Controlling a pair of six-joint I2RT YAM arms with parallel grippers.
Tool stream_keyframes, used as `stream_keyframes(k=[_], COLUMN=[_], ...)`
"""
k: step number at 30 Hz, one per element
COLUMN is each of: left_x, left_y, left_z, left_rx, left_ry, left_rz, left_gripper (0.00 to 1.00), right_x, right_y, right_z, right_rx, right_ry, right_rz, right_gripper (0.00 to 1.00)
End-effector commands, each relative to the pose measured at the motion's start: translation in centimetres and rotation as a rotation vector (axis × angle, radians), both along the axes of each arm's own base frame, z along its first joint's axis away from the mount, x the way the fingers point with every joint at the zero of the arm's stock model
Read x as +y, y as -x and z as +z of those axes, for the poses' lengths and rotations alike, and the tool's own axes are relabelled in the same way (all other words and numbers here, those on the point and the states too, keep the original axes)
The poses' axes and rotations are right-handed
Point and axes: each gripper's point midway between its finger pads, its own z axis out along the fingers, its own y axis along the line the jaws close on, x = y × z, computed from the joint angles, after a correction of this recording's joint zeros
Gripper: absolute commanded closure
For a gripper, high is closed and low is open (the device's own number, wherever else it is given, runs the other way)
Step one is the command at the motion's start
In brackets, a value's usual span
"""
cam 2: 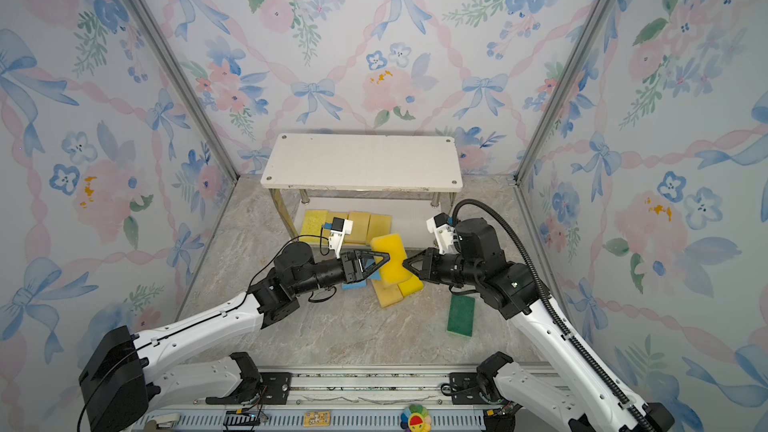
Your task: Place and organize the cleaning sponges onto the shelf
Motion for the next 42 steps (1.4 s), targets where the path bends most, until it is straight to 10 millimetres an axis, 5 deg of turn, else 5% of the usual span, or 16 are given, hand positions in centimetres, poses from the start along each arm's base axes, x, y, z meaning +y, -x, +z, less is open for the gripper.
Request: stream_keyframes(k=[1, 8, 20, 24, 28, 32, 42], left_x=[-0.3, -0.1, 0.2, 0.4, 1.2, 2.3, 3.5], left_y=[-0.2, -0.3, -0.4, -0.4, -0.4, -0.8, -0.8], left_z=[1.2, 0.6, -0.3, -0.2, -1.3, -1.4, -1.2], left_rx=[-0.044, -0.030, -0.009, -0.003, 0.025, 0.046, 0.055], left_ry=[0.016, 0.010, 0.002, 0.007, 0.002, 0.017, 0.033], left_rz=[0.003, 0.016, 0.023, 0.027, 0.046, 0.072, 0.058], left_gripper=[0.21, 0.59, 0.92, 0.94, 0.95, 0.95, 0.94], right_x=[0.4, 1.2, 1.4, 1.2, 0.6, 0.3, 2.7], right_y=[0.3, 0.7, 1.0, 0.9, 0.9, 1.3, 2.9], right_z=[-0.2, -0.6, -0.7, -0.7, -0.4, -0.6, -2.1], right_rx=[-0.015, -0.014, -0.021, -0.022, -0.038, -0.029, 0.021], right_ry=[0.005, 0.035, 0.055, 0.061, 0.071, 0.064, -0.059], right_rz=[0.007, 0.031, 0.037, 0.022, -0.002, -0.007, 0.038], right_gripper=[0.91, 0.90, 0.88, 0.70, 0.25, 0.01, 0.07])
